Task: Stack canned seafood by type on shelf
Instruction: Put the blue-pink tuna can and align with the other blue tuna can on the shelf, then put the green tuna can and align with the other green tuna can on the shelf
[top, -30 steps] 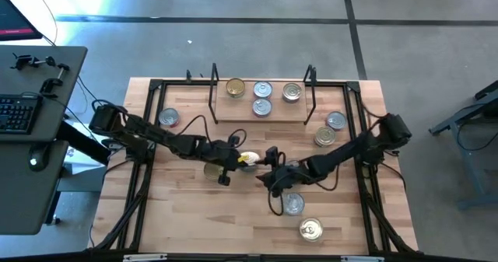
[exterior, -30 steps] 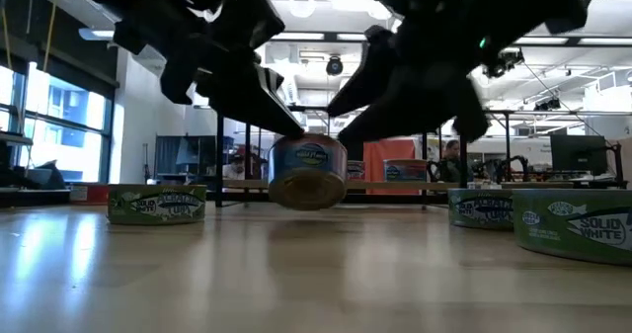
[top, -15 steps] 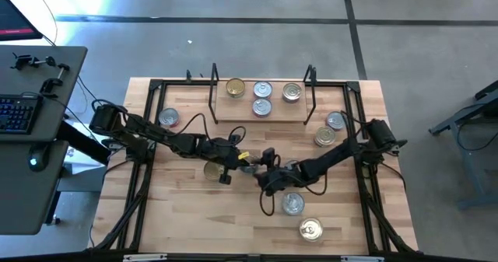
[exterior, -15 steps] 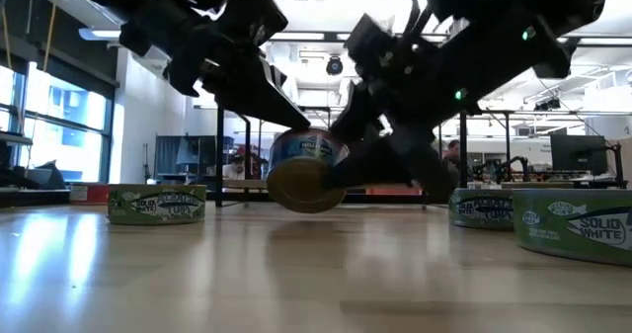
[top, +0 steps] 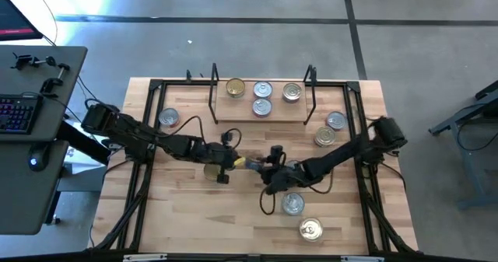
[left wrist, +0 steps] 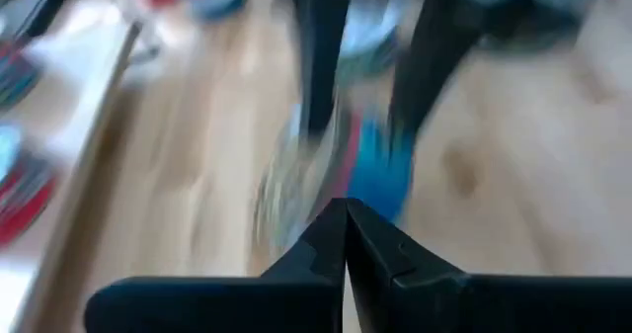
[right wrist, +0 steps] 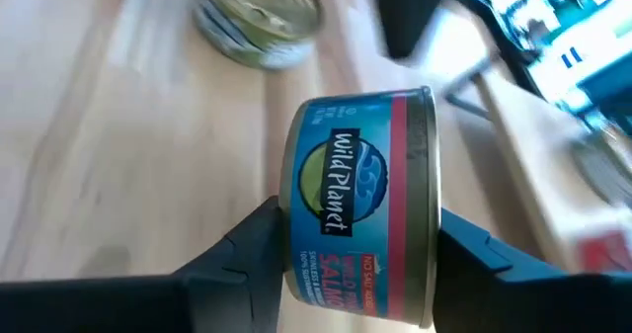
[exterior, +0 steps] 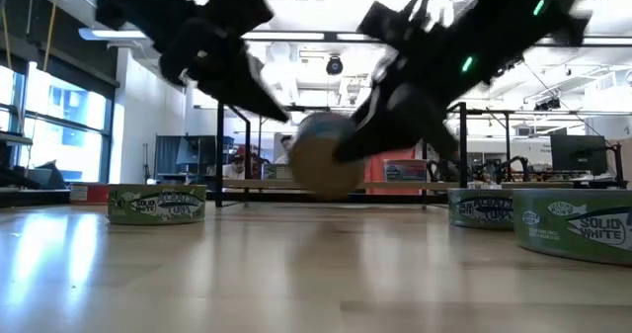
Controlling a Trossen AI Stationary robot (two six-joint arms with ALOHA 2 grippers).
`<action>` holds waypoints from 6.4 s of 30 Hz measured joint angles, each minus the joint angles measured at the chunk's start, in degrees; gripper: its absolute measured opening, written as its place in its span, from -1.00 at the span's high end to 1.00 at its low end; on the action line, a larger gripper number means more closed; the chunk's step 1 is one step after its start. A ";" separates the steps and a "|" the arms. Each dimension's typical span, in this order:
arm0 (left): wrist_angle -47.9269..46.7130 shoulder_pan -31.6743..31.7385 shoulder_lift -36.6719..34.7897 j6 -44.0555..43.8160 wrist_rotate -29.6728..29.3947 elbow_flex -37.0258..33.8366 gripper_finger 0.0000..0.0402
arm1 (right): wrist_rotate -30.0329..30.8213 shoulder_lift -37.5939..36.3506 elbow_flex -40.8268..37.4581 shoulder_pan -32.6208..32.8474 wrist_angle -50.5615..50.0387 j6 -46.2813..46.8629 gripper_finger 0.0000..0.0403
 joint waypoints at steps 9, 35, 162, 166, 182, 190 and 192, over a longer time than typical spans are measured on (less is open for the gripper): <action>-9.94 -4.20 -3.26 -5.42 -13.16 -1.79 1.00 | 13.30 -7.61 19.53 3.34 -59.01 22.85 0.19; -10.01 -18.64 -17.86 -20.66 -38.08 -13.42 1.00 | 8.32 -5.90 6.80 -25.08 -46.62 -2.61 0.19; -6.23 23.17 0.39 23.19 -8.07 3.88 0.75 | 21.46 -8.90 7.37 12.86 -14.58 18.55 -0.47; -4.55 23.14 0.16 23.66 -9.18 3.89 0.62 | 21.47 -8.90 7.37 12.86 -14.58 18.55 -0.47; -9.56 19.24 2.37 12.45 1.35 3.98 0.84 | 21.14 -8.90 7.37 11.88 -14.78 20.25 -0.47; -3.94 20.90 9.38 19.69 -10.21 3.93 0.99 | 20.93 -8.90 7.37 10.62 -15.52 20.08 -0.47; -2.92 20.92 9.90 20.24 -12.34 3.91 0.99 | 20.83 -8.90 7.37 10.59 -15.58 20.08 -0.47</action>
